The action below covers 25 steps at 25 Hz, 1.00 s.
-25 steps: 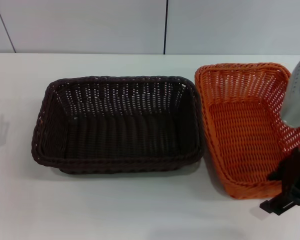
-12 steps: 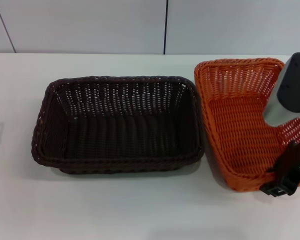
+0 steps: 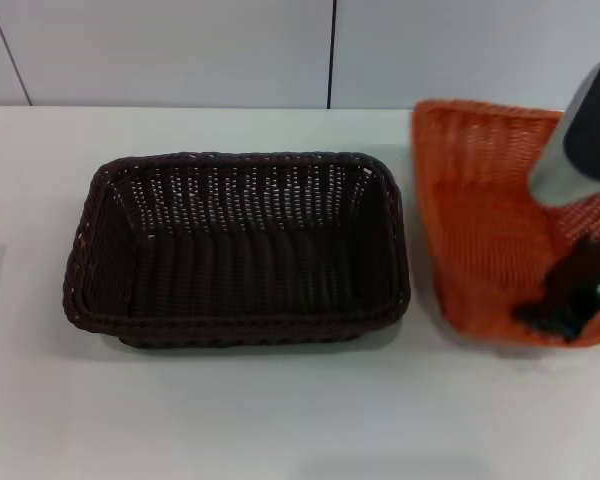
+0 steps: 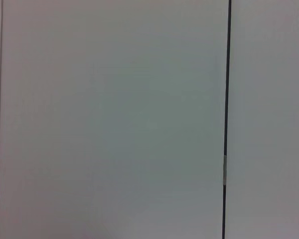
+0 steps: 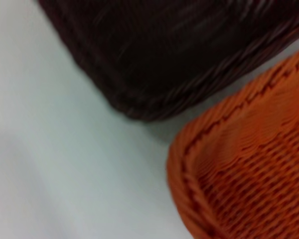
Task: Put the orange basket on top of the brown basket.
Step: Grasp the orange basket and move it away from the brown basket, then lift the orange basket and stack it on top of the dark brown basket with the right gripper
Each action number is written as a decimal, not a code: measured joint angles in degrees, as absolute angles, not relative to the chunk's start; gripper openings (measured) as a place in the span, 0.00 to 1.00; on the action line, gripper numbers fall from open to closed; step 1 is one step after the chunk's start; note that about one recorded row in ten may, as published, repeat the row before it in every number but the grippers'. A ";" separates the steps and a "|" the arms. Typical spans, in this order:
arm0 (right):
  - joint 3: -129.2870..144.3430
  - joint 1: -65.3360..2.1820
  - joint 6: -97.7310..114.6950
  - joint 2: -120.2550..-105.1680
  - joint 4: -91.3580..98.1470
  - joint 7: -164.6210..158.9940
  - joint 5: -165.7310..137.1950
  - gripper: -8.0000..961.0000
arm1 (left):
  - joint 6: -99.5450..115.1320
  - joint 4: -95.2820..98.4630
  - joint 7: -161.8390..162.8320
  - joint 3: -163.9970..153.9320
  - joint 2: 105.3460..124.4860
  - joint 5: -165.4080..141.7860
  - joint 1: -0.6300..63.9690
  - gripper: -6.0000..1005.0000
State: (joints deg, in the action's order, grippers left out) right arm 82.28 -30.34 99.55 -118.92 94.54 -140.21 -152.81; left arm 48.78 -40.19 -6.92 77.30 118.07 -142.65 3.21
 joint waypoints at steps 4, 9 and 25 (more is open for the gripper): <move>82.08 -30.11 99.41 -118.89 102.48 -143.89 -156.52 0.19 | 48.85 -40.16 -6.91 77.35 118.04 -142.66 3.12 0.81; 82.13 -31.95 98.67 -118.74 108.37 -144.90 -158.34 0.17 | 49.00 -39.85 -6.95 77.35 118.03 -142.78 3.13 0.81; 104.18 -30.73 90.75 -118.90 115.46 -103.79 -161.96 0.18 | 48.94 -37.29 -4.91 77.00 118.21 -142.42 3.99 0.81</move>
